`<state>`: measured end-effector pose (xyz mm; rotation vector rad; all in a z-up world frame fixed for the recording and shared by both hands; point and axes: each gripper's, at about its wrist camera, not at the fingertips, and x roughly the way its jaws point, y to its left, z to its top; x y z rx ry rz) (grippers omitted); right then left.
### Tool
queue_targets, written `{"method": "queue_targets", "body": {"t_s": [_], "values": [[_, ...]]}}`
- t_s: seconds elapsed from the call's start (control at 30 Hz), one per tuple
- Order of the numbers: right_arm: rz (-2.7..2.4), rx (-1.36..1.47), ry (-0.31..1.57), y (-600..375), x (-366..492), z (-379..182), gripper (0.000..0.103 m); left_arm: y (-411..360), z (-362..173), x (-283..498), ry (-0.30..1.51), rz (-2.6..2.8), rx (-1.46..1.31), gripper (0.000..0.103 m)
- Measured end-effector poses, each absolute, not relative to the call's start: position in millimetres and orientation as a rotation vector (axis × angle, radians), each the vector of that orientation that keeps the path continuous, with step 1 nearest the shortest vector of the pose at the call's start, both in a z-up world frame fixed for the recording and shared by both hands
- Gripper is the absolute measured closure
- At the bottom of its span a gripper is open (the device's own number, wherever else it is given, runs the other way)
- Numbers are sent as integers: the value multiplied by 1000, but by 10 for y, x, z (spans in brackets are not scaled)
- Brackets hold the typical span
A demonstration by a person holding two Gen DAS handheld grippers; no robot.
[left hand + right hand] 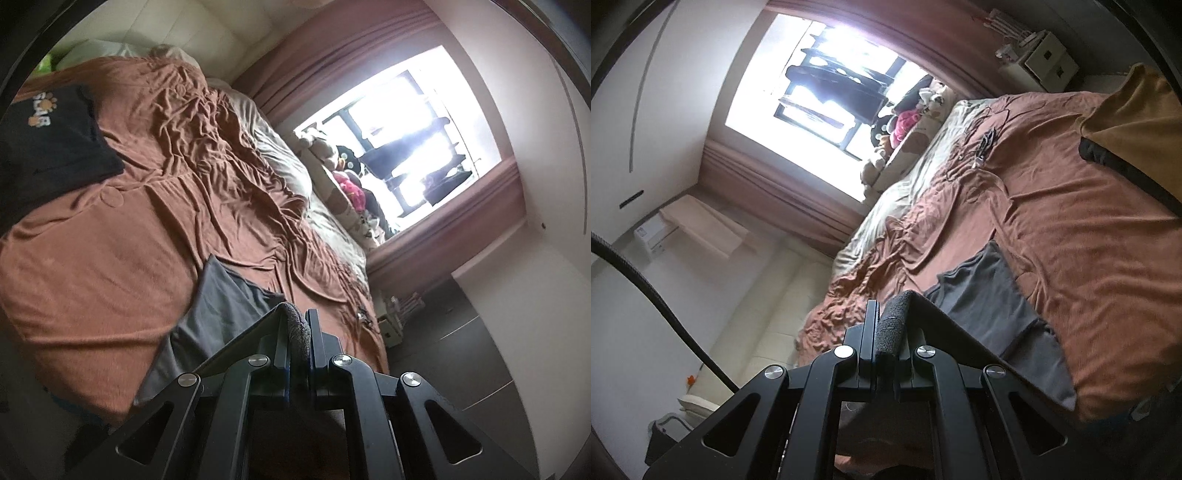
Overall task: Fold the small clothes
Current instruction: 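Lift the hem with both grippers and fold it over toward the collar, then open both grippers and release the folded hem onto the shirt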
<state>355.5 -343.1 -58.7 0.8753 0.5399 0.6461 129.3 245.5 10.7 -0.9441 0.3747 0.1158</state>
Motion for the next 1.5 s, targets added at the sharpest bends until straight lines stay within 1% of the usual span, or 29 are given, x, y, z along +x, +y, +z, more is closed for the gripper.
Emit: {"method": "queue_targets", "body": {"t_s": [0.27,0.6,1.0,1.3,1.4,1.43,1.5], "values": [[621,821,596,-3240,3986,-590,101,2611,-214,1761,446,151,-944,97],[589,764,665,-3048,4471,-735,101,2780,-682,2345,549,199,-917,97],[529,706,762,-2872,4886,-984,101,2960,-1391,3014,699,259,-901,97],[442,689,848,-2779,5126,-1118,100,3050,-1671,3401,782,284,-853,96],[426,690,885,-2754,5193,-1125,100,3052,-1761,3546,838,284,-822,96],[426,698,895,-2762,5190,-1115,99,3038,-1777,3581,861,291,-800,95],[413,686,903,-2769,5180,-1059,94,3023,-1778,3596,875,278,-788,87]]}}
